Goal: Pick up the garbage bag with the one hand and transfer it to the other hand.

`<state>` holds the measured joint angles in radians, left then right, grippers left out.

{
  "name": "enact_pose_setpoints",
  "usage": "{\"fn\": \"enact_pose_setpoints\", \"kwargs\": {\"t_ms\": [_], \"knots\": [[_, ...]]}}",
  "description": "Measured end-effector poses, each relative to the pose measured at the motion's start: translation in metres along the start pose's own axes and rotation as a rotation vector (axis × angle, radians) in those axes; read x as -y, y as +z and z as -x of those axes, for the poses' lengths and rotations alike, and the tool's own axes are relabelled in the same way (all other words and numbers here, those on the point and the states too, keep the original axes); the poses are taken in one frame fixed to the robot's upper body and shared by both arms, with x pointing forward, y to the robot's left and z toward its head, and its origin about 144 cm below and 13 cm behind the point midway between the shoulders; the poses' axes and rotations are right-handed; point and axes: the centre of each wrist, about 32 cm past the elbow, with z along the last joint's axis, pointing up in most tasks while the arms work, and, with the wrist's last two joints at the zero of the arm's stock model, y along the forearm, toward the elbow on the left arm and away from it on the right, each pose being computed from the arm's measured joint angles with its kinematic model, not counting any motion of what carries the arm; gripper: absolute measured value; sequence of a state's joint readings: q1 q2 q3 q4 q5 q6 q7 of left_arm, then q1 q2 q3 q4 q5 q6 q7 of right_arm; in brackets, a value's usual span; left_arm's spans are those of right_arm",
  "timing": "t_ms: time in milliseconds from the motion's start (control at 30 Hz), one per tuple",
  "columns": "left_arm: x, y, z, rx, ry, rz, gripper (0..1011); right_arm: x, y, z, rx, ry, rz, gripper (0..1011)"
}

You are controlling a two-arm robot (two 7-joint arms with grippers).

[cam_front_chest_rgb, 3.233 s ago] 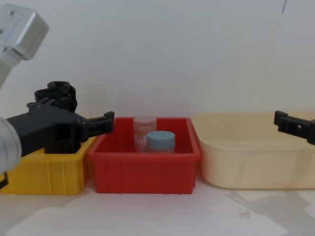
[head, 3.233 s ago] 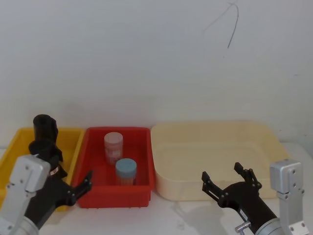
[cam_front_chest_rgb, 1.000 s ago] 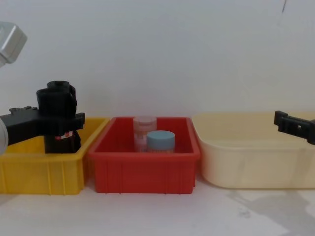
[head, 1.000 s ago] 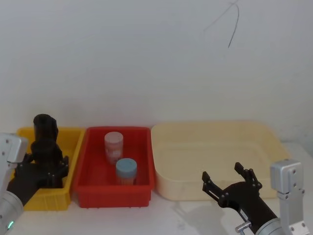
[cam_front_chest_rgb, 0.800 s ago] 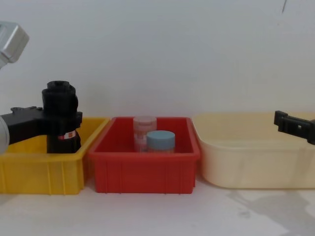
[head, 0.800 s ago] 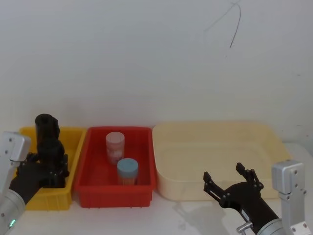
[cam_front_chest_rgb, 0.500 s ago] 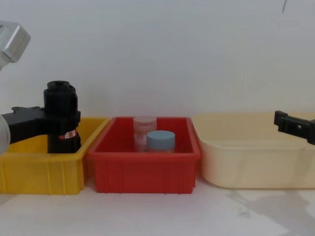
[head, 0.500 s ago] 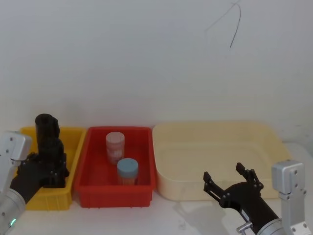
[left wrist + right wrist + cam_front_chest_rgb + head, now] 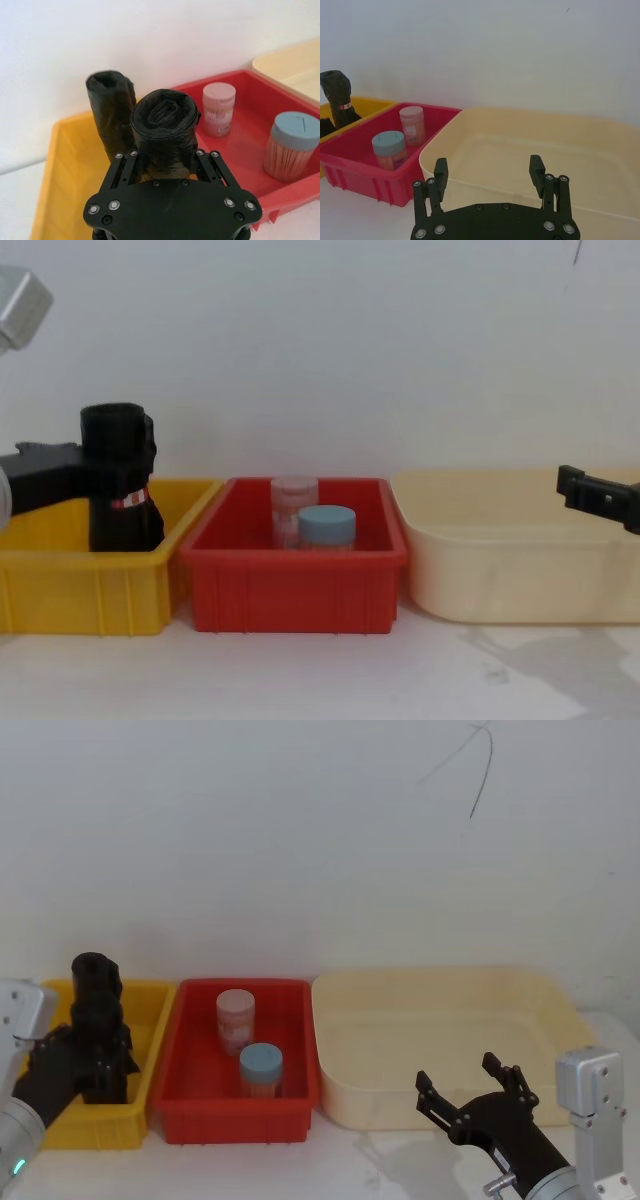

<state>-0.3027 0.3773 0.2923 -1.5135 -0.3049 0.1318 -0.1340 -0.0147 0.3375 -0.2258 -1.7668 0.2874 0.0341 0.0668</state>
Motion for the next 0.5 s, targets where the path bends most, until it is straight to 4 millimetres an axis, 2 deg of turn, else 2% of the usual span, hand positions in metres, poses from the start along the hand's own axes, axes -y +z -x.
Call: {"fn": "enact_pose_setpoints", "kwargs": {"t_ms": [233,500], "knots": [[-0.004,0.019,-0.005,0.006,0.009,0.038,407,0.0,0.0,0.0,0.0,0.0,0.0,1000],[-0.005,0.053,-0.013,0.002,0.005,0.11,407,0.0,0.0,0.0,0.0,0.0,0.0,1000]]}}
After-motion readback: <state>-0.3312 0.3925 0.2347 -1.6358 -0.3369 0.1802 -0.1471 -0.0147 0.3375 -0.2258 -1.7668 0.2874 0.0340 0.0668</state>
